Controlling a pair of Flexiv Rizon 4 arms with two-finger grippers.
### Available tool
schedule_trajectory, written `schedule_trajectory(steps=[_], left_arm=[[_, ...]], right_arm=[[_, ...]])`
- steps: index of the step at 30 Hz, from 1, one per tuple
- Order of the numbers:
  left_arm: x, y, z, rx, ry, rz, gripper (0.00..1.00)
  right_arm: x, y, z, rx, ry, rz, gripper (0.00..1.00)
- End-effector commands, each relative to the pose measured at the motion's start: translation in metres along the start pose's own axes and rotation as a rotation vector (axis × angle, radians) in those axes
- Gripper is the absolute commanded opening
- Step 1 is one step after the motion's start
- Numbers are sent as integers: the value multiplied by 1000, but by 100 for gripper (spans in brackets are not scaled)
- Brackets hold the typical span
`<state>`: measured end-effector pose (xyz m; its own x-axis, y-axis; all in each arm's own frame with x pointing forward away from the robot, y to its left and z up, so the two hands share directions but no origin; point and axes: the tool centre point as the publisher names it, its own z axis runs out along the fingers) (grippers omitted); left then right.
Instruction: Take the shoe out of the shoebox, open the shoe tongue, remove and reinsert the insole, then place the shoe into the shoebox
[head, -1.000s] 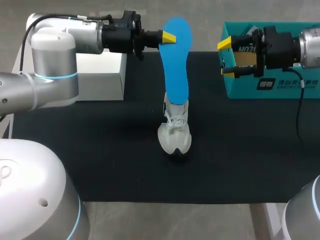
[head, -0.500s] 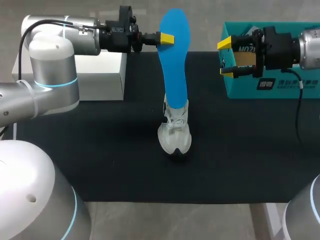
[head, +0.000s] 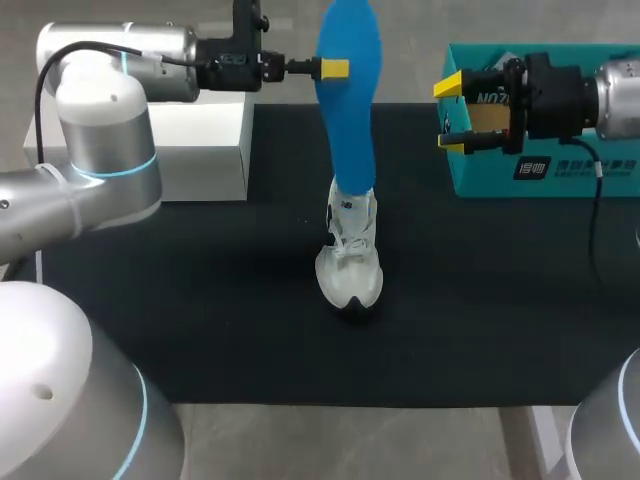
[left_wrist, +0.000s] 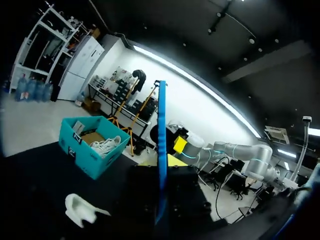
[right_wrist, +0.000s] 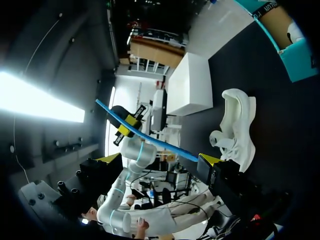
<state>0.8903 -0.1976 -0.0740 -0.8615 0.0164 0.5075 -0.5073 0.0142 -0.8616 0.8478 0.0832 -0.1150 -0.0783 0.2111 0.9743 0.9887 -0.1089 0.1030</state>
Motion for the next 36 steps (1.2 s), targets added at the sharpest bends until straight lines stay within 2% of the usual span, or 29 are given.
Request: schedule_trajectory(steps=[1,16,19,22,27,29,36], left_arm=[[7,3,-1,195,40,711,0],[7,3,-1,195,40,711,0],[4,4,1,123,93,1053,0],[6,2,3,116,115,1230,0],[7,-6,3,43,156,1666,0],[8,-9,2,36,146,1766,0],[8,-9,2,36,146,1766,0]], right_arm=[[-2,2,2,1,1,3,100],[-7,-1,0,-11,14,14,100],[-9,-2,1,-11,18,16,100],[-10,-3,2,-11,22,19,100],[-11,-3,2,-11,24,22,100],[-11,-3,3,-10,26,23,100],[-13,-4,4,-5,29,27,100]])
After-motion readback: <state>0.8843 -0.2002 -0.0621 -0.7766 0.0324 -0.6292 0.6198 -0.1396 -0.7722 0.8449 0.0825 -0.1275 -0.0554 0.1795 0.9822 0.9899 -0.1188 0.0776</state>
